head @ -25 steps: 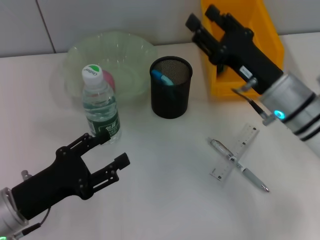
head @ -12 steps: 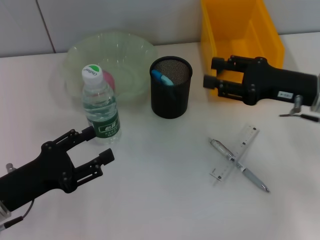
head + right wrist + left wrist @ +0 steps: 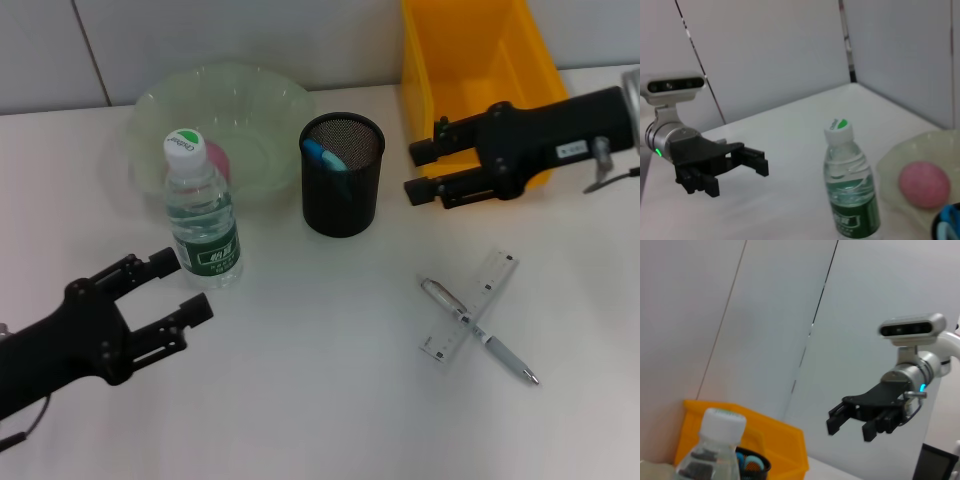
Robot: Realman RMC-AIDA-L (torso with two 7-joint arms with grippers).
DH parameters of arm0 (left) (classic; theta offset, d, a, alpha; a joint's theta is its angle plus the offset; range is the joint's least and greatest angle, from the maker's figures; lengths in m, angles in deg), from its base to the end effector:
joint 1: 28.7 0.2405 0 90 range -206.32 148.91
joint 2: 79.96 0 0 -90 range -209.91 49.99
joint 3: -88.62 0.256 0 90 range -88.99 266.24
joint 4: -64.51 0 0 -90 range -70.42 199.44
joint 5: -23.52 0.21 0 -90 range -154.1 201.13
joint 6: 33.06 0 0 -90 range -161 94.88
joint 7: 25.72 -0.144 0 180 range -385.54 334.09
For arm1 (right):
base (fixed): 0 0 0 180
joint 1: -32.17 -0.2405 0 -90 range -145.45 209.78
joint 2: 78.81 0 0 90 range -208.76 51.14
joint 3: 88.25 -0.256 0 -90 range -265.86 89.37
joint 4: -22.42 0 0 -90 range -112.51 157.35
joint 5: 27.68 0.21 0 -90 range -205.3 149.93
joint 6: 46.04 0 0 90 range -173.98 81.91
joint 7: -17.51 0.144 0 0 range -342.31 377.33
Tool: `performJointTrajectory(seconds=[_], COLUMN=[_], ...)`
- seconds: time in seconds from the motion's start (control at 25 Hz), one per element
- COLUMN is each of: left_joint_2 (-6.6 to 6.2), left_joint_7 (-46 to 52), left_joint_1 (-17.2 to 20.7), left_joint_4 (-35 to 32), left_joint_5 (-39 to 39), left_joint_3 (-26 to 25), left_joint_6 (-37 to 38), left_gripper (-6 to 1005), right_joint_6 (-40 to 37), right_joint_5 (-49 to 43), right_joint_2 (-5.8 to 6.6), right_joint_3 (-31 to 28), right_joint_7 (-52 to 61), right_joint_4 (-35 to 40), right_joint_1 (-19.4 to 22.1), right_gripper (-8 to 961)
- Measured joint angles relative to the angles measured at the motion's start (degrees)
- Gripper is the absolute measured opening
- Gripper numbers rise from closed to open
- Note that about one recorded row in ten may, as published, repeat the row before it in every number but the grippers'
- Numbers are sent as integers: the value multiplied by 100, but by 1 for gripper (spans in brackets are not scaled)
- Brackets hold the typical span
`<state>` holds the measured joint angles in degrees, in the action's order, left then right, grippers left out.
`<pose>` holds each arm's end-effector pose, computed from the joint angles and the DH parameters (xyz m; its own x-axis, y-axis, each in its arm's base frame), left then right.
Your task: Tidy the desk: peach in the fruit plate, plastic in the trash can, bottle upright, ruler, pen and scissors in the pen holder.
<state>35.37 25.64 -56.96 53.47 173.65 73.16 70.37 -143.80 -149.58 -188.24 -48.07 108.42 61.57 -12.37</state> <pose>-0.2937 0.2600 -0.0107 0.5781 0.2337 0.7818 0.4904 -0.8653 -0.1039 0.2032 0.3858 0.0612 0.8979 -0.2888 -0.3322 -0.3273 -0.9426 -0.0653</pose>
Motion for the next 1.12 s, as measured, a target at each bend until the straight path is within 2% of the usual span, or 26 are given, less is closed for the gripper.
performJointTrajectory(seconds=[0.12,0.24,0.32,0.4,0.52,0.68,0.84,1.08,1.12], left_joint_2=[-20,-35,-41,-58,-84,-93,-67,-60,7], left_joint_7=[131,206,259,292,337,464,562,572,574], left_joint_1=[-43,-90,-117,-122,-125,-145,-139,-121,-61], left_joint_4=[-195,-354,-430,-454,-457,-459,-466,-470,-577], left_joint_5=[8,12,-11,-26,-33,-140,-436,-557,-897], left_joint_3=[24,214,389,470,467,407,404,404,404], left_joint_6=[267,391,418,426,430,423,378,371,325], left_gripper=[773,772,772,771,771,770,770,769,769], right_joint_6=[71,287,420,481,313,-143,-247,-243,-228], right_joint_5=[-66,-77,-126,-171,-428,-1393,-2314,-2516,-2521], right_joint_2=[-83,-273,-381,-403,-333,-304,-409,-555,-592], right_joint_3=[124,227,496,794,1099,1163,1286,2119,2258], right_joint_7=[378,464,464,463,514,586,629,492,429], right_joint_4=[23,95,234,328,352,362,336,582,642], right_joint_1=[-178,-229,-221,-236,-484,-1131,-1593,-1684,-1664], right_gripper=[711,724,732,740,747,743,738,731,729])
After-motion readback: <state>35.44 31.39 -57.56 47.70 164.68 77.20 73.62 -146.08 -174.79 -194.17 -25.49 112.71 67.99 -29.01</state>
